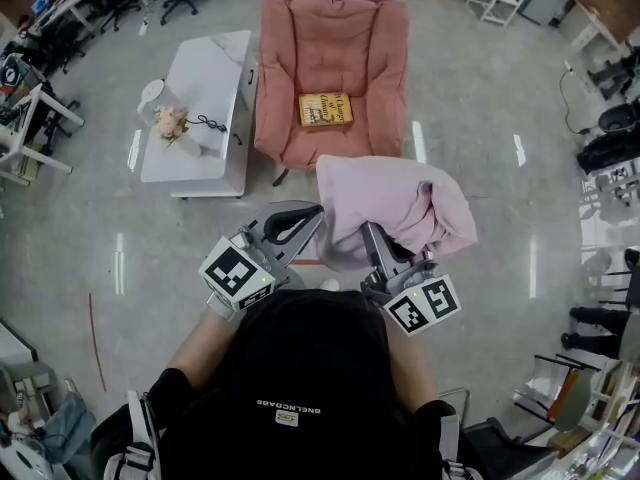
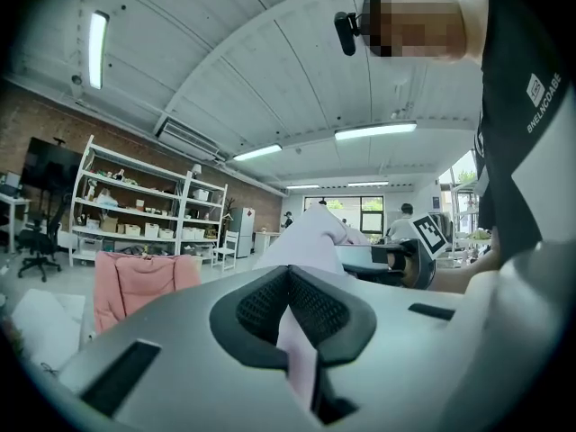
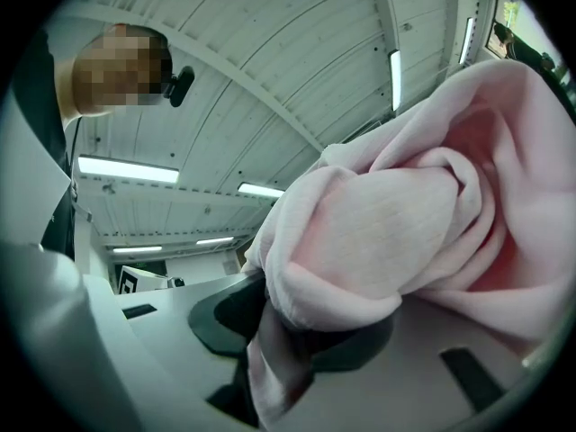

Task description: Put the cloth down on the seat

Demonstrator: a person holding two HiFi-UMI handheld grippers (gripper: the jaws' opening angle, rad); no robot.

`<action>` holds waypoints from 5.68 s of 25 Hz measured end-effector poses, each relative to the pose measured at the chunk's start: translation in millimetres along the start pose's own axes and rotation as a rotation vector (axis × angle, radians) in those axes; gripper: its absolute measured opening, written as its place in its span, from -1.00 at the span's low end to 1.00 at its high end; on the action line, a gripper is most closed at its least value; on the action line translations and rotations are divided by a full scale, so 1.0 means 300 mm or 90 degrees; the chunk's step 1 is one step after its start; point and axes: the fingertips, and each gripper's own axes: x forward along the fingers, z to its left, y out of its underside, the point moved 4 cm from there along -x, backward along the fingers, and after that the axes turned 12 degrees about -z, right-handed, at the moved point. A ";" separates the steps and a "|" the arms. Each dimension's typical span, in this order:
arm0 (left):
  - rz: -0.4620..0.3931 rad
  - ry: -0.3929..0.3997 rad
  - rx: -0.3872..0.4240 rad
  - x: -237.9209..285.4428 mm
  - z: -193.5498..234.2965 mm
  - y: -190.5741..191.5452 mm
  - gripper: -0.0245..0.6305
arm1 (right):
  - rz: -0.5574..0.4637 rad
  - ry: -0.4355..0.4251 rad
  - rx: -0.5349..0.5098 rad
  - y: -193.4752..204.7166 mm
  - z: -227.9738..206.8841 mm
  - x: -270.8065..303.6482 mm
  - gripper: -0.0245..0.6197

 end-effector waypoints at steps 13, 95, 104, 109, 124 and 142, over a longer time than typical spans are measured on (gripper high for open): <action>0.017 -0.010 -0.030 0.132 0.033 0.071 -0.88 | 0.009 0.020 0.014 -0.021 -0.154 -0.008 -0.42; 0.003 -0.272 -0.070 0.282 1.863 0.057 -0.88 | 0.207 -0.012 0.008 0.338 -0.992 1.912 -0.42; 0.039 -0.383 -0.061 0.267 1.875 0.080 -0.88 | 0.272 -0.077 0.019 0.465 -1.136 2.134 -0.42; 0.043 -0.448 -0.059 0.247 1.874 0.091 -0.88 | 0.311 -0.096 0.022 0.570 -1.196 2.230 -0.42; 0.055 -0.609 -0.067 0.215 1.836 0.175 -0.88 | 0.446 -0.119 0.022 0.947 -1.388 2.402 -0.42; 0.044 -0.723 -0.113 0.139 1.868 0.280 -0.88 | 0.593 -0.079 -0.032 1.346 -1.548 2.467 -0.42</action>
